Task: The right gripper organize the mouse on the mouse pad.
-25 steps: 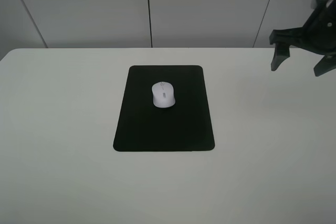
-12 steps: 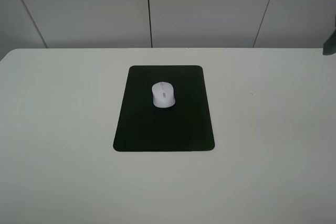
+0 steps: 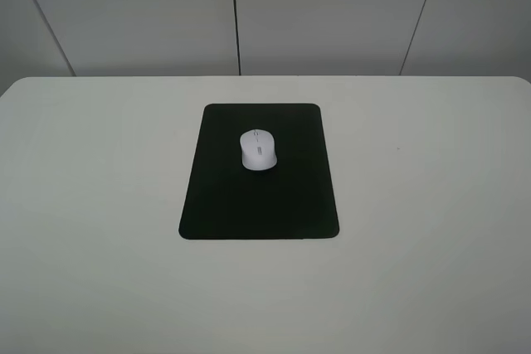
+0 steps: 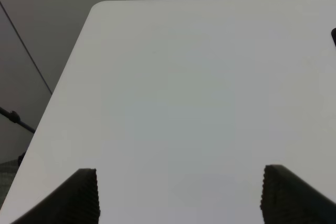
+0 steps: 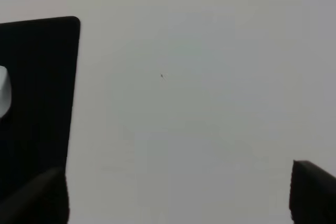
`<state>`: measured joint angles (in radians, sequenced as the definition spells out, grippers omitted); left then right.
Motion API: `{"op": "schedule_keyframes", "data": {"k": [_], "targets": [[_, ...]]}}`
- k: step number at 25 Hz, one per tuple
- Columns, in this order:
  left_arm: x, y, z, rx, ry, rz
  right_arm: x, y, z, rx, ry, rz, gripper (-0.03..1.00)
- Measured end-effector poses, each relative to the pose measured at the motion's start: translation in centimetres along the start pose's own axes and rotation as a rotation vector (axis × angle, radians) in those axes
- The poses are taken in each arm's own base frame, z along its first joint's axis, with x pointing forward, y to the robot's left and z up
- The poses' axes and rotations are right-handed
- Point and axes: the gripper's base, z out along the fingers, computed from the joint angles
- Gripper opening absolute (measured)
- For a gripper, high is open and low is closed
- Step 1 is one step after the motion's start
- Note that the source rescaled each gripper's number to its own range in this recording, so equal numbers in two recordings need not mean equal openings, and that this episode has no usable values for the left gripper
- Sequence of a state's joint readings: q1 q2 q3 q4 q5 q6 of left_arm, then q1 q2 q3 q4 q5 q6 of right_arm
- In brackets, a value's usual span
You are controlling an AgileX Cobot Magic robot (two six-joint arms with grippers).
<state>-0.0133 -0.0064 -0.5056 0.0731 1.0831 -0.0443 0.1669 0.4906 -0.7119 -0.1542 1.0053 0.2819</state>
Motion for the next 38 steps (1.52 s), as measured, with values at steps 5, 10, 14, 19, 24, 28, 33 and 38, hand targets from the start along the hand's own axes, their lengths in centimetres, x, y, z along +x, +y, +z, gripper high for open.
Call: {"op": "schedule_keyframes", "data": {"k": [5, 10, 14, 19, 24, 28, 33, 38], "targets": [[0.0, 0.0, 0.0, 0.0, 0.0, 0.0, 3.8, -0.9, -2.9, -0.042, -0.086, -0.053, 0.99], [0.0, 0.0, 0.0, 0.0, 0.0, 0.0, 7.0, -1.3, -4.7, -0.115, -0.209, -0.095, 0.99], [0.0, 0.0, 0.0, 0.0, 0.0, 0.0, 8.4, -1.2, -4.3, -0.144, -0.217, -0.106, 0.99], [0.0, 0.0, 0.0, 0.0, 0.0, 0.0, 8.8, -1.2, -3.6, -0.146, -0.196, -0.107, 0.99], [0.0, 0.0, 0.0, 0.0, 0.0, 0.0, 8.8, -1.2, -3.5, -0.14, -0.198, -0.109, 0.99], [0.0, 0.0, 0.0, 0.0, 0.0, 0.0, 8.8, -1.4, -3.1, -0.112, -0.208, -0.121, 0.99], [0.0, 0.0, 0.0, 0.0, 0.0, 0.0, 8.8, -1.4, -3.0, -0.11, -0.21, -0.12, 0.99], [0.0, 0.0, 0.0, 0.0, 0.0, 0.0, 8.8, -1.3, -3.0, -0.043, -0.214, -0.076, 0.99]]}}
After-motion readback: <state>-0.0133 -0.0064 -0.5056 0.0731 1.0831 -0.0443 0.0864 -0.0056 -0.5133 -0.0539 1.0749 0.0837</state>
